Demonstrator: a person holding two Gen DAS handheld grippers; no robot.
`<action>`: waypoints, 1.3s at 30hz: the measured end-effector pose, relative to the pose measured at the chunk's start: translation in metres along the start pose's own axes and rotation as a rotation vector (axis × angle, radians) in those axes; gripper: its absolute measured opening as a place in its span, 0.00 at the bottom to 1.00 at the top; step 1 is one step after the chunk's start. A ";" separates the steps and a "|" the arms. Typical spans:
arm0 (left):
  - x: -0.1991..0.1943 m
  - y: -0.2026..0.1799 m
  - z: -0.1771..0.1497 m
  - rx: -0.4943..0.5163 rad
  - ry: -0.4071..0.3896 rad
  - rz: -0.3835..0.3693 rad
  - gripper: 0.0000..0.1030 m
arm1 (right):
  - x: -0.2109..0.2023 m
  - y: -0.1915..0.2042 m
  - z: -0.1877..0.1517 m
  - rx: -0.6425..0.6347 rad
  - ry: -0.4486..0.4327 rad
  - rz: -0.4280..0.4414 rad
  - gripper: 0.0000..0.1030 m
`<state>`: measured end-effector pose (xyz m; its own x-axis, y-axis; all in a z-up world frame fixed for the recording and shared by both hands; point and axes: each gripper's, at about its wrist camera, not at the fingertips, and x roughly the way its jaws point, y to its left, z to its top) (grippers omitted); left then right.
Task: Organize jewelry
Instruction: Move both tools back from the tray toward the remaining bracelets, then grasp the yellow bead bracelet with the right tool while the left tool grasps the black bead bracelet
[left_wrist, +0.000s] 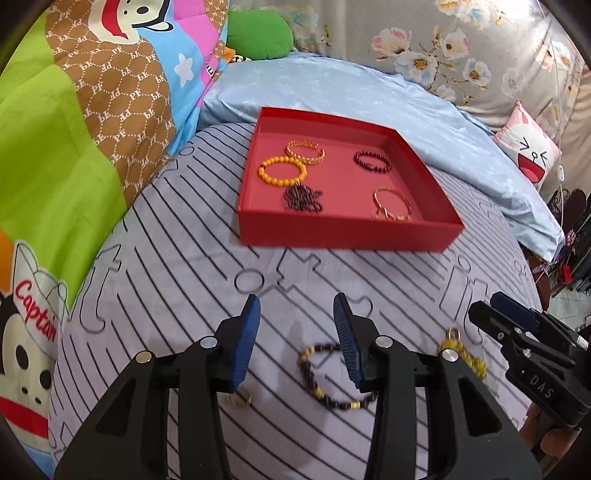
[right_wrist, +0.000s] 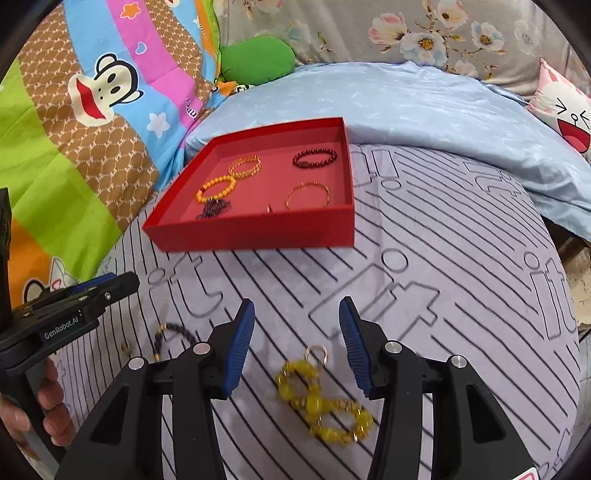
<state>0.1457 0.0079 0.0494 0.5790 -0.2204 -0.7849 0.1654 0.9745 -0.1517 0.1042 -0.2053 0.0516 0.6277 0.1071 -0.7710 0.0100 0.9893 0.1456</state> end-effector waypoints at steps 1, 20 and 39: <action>-0.001 -0.001 -0.004 0.003 0.004 0.004 0.38 | -0.001 -0.001 -0.004 0.003 0.006 0.001 0.45; -0.012 -0.006 -0.064 0.011 0.057 0.025 0.43 | -0.014 -0.023 -0.071 0.045 0.083 -0.038 0.45; -0.023 0.028 -0.075 -0.061 0.060 0.071 0.46 | 0.008 -0.007 -0.056 -0.019 0.088 -0.022 0.23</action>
<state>0.0775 0.0430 0.0184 0.5381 -0.1494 -0.8295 0.0755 0.9888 -0.1291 0.0656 -0.2056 0.0092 0.5571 0.0928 -0.8253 0.0079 0.9931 0.1170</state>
